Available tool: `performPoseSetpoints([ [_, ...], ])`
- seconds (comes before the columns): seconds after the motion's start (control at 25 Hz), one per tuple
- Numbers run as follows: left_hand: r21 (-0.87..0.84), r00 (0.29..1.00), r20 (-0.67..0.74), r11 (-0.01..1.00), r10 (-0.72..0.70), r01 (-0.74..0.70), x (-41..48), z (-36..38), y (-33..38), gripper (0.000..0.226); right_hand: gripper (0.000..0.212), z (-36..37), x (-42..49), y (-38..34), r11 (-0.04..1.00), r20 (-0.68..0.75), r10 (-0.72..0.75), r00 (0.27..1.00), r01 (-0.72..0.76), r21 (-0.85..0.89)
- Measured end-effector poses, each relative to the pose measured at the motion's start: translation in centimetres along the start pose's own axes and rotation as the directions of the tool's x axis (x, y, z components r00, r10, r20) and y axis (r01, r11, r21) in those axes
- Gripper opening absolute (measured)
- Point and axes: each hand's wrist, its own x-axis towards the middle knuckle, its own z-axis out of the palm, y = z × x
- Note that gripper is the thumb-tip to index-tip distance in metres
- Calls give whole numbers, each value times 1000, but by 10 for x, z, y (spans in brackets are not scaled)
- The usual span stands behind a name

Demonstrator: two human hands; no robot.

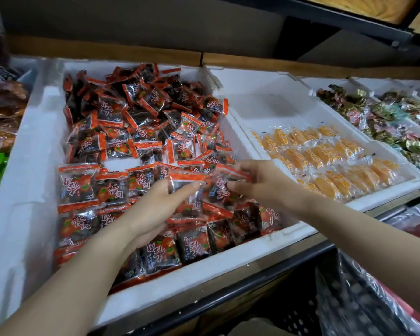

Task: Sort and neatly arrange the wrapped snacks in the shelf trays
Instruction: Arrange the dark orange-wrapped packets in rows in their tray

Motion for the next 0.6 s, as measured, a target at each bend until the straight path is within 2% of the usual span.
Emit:
performPoseSetpoints([
  [0.08, -18, 997, -63, 999, -44, 43, 4, -4, -2, 47, 8, -12, 0, 7, 998, 28, 56, 998, -55, -19],
  [0.12, -33, 994, -81, 997, -75, 72, 5, -3, -2, 61, 10, -17, -1, 11, 992, 50, 56, 997, -50, -114],
  [0.2, -13, 993, -94, 998, -69, 68, 4, -5, -5, 66, 12, -18, -3, 19, 921, 130, 24, 991, 29, -390],
  [0.28, 1, 996, -67, 999, -53, 53, 8, -4, -7, 59, 4, -12, -6, 27, 814, 189, 0, 982, 110, -571],
  [0.32, 28, 999, -28, 999, -24, 25, 9, -5, -9, 59, 17, -9, -5, 31, 779, 202, 7, 979, 121, -615],
  [0.36, 64, 1000, 7, 998, 5, -6, 9, -5, -9, 52, 25, -6, -5, 33, 764, 206, 6, 979, 129, -632],
  [0.48, 177, 995, 18, 979, 101, -102, 3, -2, -5, 11, 32, 0, -4, 32, 742, 207, -40, 977, 168, -649],
  [0.6, 254, 979, -70, 952, 193, -170, 1, 1, -6, 12, 32, 2, -5, 32, 736, 217, -50, 975, 183, -652],
])
